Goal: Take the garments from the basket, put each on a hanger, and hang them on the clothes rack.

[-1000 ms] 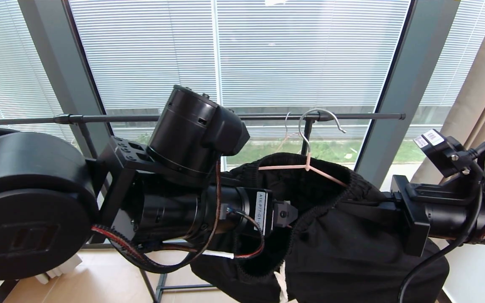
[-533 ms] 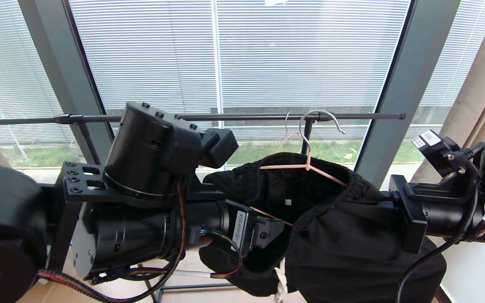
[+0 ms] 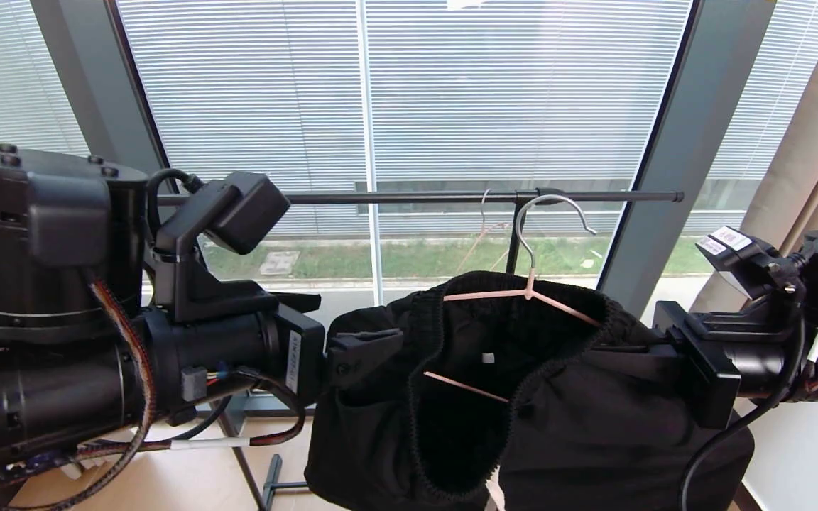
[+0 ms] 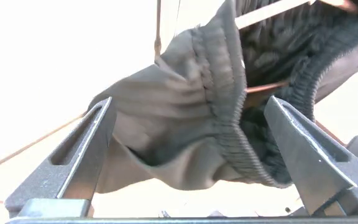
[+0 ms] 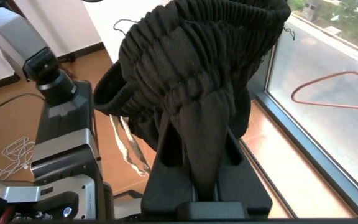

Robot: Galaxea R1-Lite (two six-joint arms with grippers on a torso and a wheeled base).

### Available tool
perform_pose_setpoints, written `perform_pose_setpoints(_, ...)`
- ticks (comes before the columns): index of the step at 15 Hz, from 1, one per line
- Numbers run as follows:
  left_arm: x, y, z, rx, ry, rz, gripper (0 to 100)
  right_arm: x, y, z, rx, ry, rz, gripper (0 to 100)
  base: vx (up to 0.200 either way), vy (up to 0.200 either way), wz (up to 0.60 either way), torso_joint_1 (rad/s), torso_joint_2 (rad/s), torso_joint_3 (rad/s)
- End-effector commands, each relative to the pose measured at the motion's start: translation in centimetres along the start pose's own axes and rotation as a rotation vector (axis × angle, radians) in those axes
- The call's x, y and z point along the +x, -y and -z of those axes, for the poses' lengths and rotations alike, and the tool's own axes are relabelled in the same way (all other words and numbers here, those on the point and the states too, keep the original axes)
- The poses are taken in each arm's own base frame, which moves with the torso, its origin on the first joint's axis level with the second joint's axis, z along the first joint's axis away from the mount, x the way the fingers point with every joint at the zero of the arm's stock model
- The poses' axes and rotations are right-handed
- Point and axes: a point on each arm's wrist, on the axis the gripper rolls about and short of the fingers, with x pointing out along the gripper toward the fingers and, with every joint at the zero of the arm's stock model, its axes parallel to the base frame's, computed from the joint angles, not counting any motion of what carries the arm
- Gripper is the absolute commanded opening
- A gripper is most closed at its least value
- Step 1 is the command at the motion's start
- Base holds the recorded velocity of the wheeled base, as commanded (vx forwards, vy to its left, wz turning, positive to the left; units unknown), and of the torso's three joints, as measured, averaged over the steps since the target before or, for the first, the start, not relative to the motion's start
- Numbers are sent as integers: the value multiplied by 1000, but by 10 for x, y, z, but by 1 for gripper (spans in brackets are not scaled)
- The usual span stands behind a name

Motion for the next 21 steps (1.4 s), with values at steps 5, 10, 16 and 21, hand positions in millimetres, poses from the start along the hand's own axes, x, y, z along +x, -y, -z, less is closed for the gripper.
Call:
perform_pose_setpoints(5, 2, -83, 1, 164, 14, 237, 100, 19, 31, 8, -6, 4, -96, 0, 0, 0, 0, 0, 0, 0)
perform_pose_setpoints(10, 43, -92, 11, 417, 1, 390, 100, 22, 32, 7, -10, 5, -151, 0, 0, 0, 0, 0, 0, 0)
perform_pose_setpoints(16, 59, -81, 11, 507, 7, 445, 100, 28, 20, 8, -38, 1, -258, 0, 0, 0, 0, 0, 0, 0)
perform_pose_setpoints(21, 69, -69, 14, 512, -7, 495, 100, 39, 10, 6, -78, -3, -315, 0, 0, 0, 0, 0, 0, 0)
